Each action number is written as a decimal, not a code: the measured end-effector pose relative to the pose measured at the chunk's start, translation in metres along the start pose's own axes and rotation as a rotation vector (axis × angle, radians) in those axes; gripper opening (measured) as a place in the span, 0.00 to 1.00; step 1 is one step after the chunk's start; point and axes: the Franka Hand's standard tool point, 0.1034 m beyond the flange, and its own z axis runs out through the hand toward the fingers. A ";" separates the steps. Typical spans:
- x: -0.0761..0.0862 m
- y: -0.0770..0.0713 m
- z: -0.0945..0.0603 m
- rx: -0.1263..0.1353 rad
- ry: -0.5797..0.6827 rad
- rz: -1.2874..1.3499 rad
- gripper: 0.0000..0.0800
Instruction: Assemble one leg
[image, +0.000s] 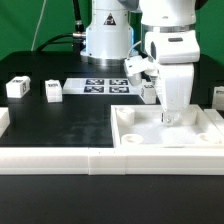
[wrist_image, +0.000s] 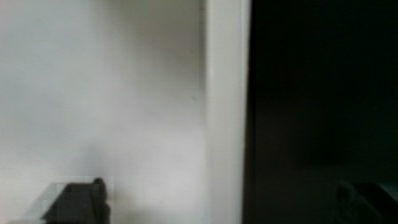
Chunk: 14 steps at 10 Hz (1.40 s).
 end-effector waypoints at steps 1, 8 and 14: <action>0.000 0.000 0.000 0.000 0.000 0.000 0.81; 0.024 -0.025 -0.038 -0.035 -0.015 0.198 0.81; 0.037 -0.031 -0.038 -0.039 0.000 0.507 0.81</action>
Offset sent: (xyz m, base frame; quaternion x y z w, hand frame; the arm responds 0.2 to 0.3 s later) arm 0.0000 0.0000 0.0000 0.0000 0.0000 0.0000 1.0000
